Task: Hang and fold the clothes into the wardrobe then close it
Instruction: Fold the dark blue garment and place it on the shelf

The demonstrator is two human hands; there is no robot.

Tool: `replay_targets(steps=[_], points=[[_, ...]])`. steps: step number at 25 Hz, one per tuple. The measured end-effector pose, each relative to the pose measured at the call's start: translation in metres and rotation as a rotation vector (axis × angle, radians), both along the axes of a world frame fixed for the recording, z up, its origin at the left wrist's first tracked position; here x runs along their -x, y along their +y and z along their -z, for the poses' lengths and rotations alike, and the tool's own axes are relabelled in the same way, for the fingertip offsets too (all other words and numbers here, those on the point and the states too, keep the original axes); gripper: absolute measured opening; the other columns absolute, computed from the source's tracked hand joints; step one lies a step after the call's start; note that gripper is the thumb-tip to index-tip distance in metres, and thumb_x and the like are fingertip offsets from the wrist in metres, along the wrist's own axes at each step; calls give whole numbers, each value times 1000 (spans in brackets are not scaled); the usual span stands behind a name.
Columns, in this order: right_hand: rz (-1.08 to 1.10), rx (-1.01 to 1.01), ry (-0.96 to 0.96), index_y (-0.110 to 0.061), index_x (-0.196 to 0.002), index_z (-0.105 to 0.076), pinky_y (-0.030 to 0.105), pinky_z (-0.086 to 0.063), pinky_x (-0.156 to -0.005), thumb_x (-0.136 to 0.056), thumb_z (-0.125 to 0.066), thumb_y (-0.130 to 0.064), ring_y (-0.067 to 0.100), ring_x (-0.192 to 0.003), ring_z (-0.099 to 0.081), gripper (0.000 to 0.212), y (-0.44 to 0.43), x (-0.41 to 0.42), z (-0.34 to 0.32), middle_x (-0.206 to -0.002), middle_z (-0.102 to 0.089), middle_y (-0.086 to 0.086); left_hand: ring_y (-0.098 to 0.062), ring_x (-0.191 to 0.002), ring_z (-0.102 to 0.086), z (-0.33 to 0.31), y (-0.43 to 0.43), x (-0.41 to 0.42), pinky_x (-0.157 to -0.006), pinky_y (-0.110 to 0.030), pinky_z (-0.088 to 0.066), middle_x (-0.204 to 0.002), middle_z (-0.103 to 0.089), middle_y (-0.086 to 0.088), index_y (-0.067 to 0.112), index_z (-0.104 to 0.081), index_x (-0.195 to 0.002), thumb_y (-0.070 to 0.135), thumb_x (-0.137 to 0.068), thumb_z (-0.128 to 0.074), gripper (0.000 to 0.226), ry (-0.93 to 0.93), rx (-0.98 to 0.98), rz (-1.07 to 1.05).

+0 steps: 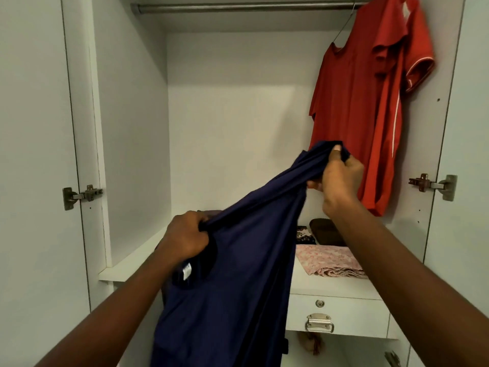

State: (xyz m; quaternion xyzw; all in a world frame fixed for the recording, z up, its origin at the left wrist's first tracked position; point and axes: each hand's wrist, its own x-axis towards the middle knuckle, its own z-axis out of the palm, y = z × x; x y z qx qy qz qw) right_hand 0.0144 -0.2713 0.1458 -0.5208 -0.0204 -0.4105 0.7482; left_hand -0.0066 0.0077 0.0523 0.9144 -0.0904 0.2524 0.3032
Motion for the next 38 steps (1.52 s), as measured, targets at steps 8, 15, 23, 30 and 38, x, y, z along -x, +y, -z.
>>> replay_targets(steps=[8, 15, 23, 30, 38], points=[[184, -230, 184, -5, -132, -62, 39, -53, -98, -107, -43, -26, 30, -115, -65, 37, -43, -34, 23, -128, -67, 13, -17, -90, -64, -20, 34, -2, -79, -34, -52, -108, -67, 7, 29, -60, -120, 17, -97, -56, 27, -305, -320, 43], [264, -156, 371, -3, -133, -59, 48, -54, -96, -105, -47, -29, 36, -112, -63, 40, -79, -34, 56, -127, -64, 18, -30, -96, -70, -31, 71, 0, -90, -44, -57, -100, -75, -11, 11, -73, -107, 26, -101, -53, 26, 281, 448, -13], [110, 486, 361, -19, -125, -60, 32, -46, -76, -93, -65, -21, 27, -99, -62, 32, -16, -10, 101, -128, -62, 11, -23, -71, -59, -51, 2, 14, -69, -35, -44, -74, -63, -2, 14, -53, -72, 42, -98, -51, 39, 61, 464, 22], [72, 1370, -191, -33, -126, -54, 31, -48, -95, -82, -58, -76, 14, -129, -44, 61, 110, 52, 105, -142, -41, -5, -21, -68, -66, -84, -39, 18, -61, -32, -43, -69, -69, 2, 20, -65, -70, 48, -90, -50, 38, -53, 118, -114], [230, 1826, 10, -29, -124, -62, 40, -43, -95, -80, -27, -93, 20, -116, -49, 86, 75, 31, 80, -126, -58, -6, -18, -80, -63, -110, 15, 24, -70, -33, -42, -79, -63, 12, 33, -63, -91, 82, -79, -32, 59, -335, -645, -212]])
